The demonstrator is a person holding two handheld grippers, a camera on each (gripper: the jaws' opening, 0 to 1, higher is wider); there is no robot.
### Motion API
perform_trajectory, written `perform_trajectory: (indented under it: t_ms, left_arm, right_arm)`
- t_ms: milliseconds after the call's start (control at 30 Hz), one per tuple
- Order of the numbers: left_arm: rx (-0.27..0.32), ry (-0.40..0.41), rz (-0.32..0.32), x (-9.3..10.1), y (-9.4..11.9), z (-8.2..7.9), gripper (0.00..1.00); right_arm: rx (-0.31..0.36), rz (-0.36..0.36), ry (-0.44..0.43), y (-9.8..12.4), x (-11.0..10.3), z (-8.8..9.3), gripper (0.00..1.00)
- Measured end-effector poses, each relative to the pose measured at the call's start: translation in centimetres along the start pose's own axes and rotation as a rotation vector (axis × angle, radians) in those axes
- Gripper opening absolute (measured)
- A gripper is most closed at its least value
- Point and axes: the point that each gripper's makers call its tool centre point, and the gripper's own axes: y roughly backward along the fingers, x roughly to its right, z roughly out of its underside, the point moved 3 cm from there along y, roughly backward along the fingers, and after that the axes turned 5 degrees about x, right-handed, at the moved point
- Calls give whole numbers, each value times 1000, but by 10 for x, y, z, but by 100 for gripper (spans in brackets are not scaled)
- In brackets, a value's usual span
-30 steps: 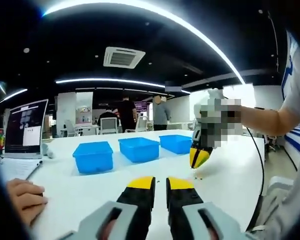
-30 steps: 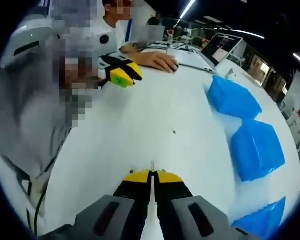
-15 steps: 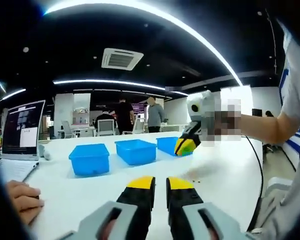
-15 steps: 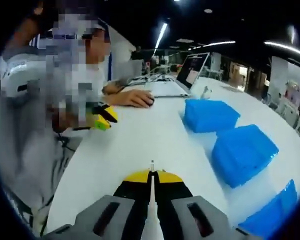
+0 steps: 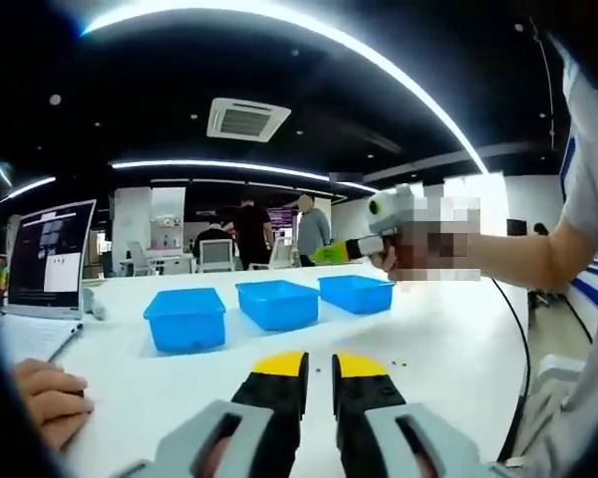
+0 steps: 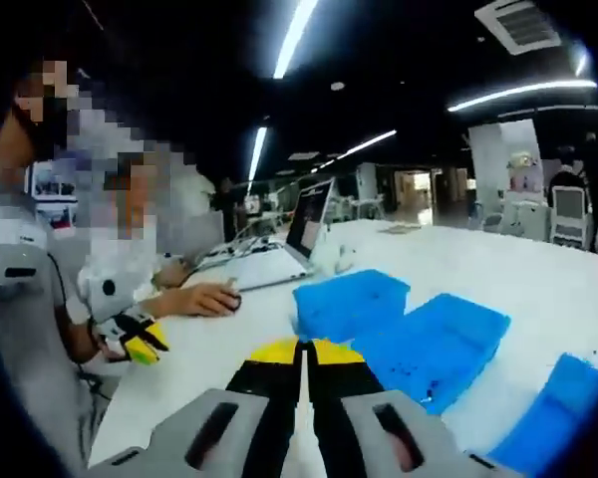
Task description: Pick up the resistors one by one and place each resistor into its matching bin, sorting the parts by color and model until every resistor is separated into the correct bin for its type
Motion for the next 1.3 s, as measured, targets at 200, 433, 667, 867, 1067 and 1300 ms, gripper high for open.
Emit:
perform_trajectory:
  t_ms: [200, 433, 667, 867, 1067, 1300]
  left_arm:
    - [2, -4, -11, -2, 2, -1, 13]
    - [3, -4, -9, 1, 2, -2, 13]
    - [-3, -3, -15, -1, 2, 0, 13]
    - [-3, -3, -12, 0, 2, -1, 13]
    - [-7, -2, -12, 1, 0, 1, 13]
    - [-7, -4, -6, 0, -3, -1, 13]
  right_arm:
    - [94, 150, 2, -11, 34, -18, 6]
    - [43, 229, 52, -26, 53, -4, 6]
    - [-69, 270, 95, -34, 63, 21, 7]
    - [-87, 312, 90, -29, 72, 28, 20]
    - [-66, 298, 77, -20, 60, 24, 20]
    - [-11, 243, 81, 8, 14, 10, 20]
